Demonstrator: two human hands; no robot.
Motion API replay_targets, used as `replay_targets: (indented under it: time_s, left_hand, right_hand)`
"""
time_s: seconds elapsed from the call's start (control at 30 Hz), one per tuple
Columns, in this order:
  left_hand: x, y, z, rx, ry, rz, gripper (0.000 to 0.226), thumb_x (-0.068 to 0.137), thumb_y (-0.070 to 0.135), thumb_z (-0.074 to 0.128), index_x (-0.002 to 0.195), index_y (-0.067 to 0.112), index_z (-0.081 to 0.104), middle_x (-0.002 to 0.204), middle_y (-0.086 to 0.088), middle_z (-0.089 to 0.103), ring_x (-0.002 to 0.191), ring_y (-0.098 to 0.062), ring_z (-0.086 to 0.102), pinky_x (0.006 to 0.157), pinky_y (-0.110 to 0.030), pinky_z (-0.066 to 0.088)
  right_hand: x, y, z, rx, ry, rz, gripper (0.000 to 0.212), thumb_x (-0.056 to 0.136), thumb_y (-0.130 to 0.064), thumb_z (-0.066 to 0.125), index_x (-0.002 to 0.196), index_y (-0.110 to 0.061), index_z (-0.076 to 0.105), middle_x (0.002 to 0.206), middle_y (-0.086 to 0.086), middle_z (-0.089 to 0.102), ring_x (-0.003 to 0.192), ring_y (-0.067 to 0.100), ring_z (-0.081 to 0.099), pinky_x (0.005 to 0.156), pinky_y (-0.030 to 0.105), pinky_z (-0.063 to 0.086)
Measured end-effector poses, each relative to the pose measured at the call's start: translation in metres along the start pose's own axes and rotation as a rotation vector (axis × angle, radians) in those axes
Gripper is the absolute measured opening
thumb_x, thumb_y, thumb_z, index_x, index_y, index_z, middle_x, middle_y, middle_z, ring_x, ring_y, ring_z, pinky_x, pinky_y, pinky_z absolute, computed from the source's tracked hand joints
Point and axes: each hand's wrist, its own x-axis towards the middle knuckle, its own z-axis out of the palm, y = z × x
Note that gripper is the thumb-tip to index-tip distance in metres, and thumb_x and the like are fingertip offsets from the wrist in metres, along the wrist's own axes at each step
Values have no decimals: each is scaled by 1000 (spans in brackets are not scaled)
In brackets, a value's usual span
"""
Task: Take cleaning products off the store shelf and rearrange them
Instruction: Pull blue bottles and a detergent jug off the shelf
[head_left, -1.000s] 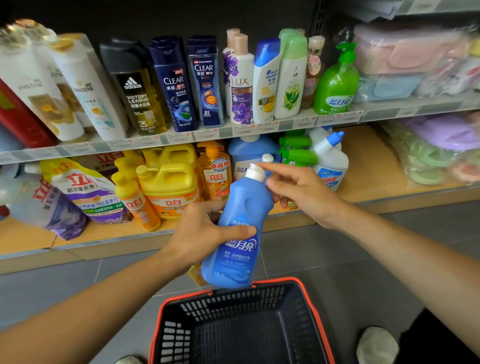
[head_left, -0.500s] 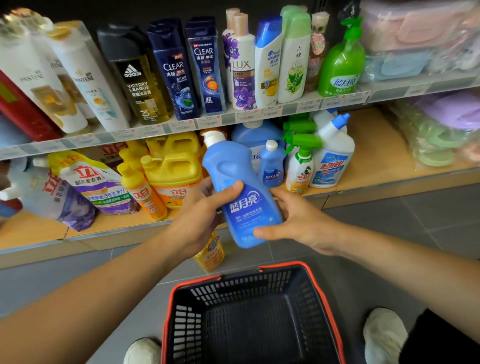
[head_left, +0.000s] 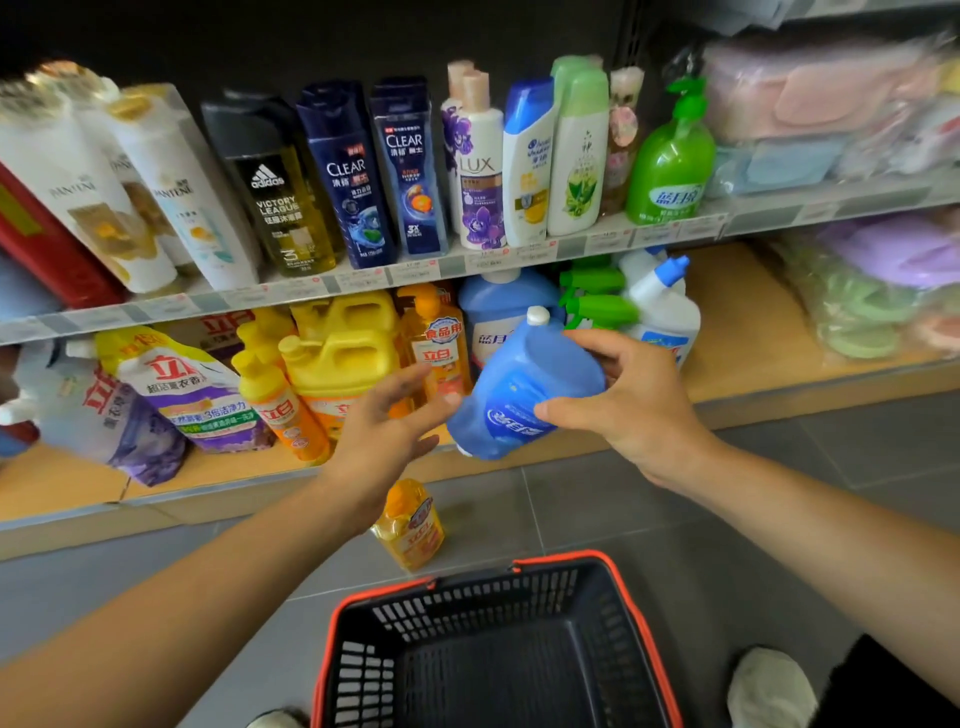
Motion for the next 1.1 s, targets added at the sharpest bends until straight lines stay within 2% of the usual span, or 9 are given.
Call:
replay_targets:
  time_s: [0.13, 0.27, 0.37, 0.43, 0.6, 0.7, 0.87, 1.0, 1.1]
  left_hand:
    - [-8, 4, 11, 41, -286, 175, 46, 82, 25, 70, 127, 16, 67, 119, 2, 75, 112, -11, 69, 84, -21, 56]
    - [-10, 13, 12, 27, -267, 127, 40, 81, 43, 69, 114, 22, 74, 112, 2, 75, 104, -14, 70, 87, -33, 60]
    - [-11, 16, 19, 74, -208, 138, 26, 84, 36, 74, 103, 17, 73, 94, 4, 76, 90, -9, 71, 78, -28, 61]
    - [-14, 16, 24, 73, -157, 148, 19, 88, 28, 74, 99, 13, 71, 88, 3, 76, 84, -10, 73, 69, -25, 60]
    - [-22, 20, 28, 174, -58, 200, 35, 79, 33, 84, 97, 7, 67, 95, -13, 73, 91, -32, 71, 77, -49, 60]
    - [-23, 22, 28, 213, -52, 220, 35, 76, 32, 86, 92, 8, 65, 93, -15, 71, 88, -33, 71, 76, -52, 60]
    - [-19, 24, 20, 119, -129, 177, 18, 91, 29, 71, 88, 12, 68, 83, -1, 73, 80, -15, 72, 70, -39, 63]
    - [-21, 23, 24, 233, -99, 210, 33, 80, 31, 85, 94, 8, 67, 96, -12, 73, 93, -32, 71, 79, -51, 60]
    - [-21, 23, 24, 285, -111, 172, 47, 72, 34, 91, 97, 5, 64, 98, -15, 72, 91, -34, 71, 80, -56, 60]
  right_hand:
    - [-2, -2, 4, -22, -70, -52, 55, 55, -18, 90, 103, -36, 72, 104, -8, 74, 95, 8, 71, 74, 22, 57]
    - [-9, -7, 8, -166, -47, -149, 63, 55, -19, 94, 107, -41, 66, 110, -8, 69, 100, 6, 68, 79, 19, 55]
    - [-16, -11, 17, -317, -13, -294, 63, 57, -18, 97, 110, -35, 66, 101, -20, 62, 96, 0, 62, 78, 13, 50]
    - [-20, -12, 23, -355, 19, -345, 59, 58, -17, 97, 111, -25, 71, 95, -16, 60, 89, 1, 59, 76, 10, 46]
    - [-24, -15, 30, -396, 14, -391, 58, 60, -15, 97, 112, -11, 73, 97, 3, 67, 89, 9, 61, 80, 19, 50]
    - [-25, -15, 31, -398, -10, -398, 59, 61, -13, 96, 115, -10, 72, 101, 6, 68, 93, 14, 63, 83, 27, 52]
    - [-24, -15, 24, -385, -19, -398, 64, 59, -17, 97, 118, -14, 71, 104, -7, 62, 97, 5, 59, 83, 13, 48]
    - [-24, -12, 26, -385, -38, -385, 62, 59, -16, 97, 116, -12, 72, 104, -3, 65, 96, 8, 62, 85, 18, 50]
    - [-23, -10, 28, -407, -68, -394, 61, 58, -16, 97, 113, -11, 73, 102, 5, 68, 93, 7, 61, 84, 15, 48]
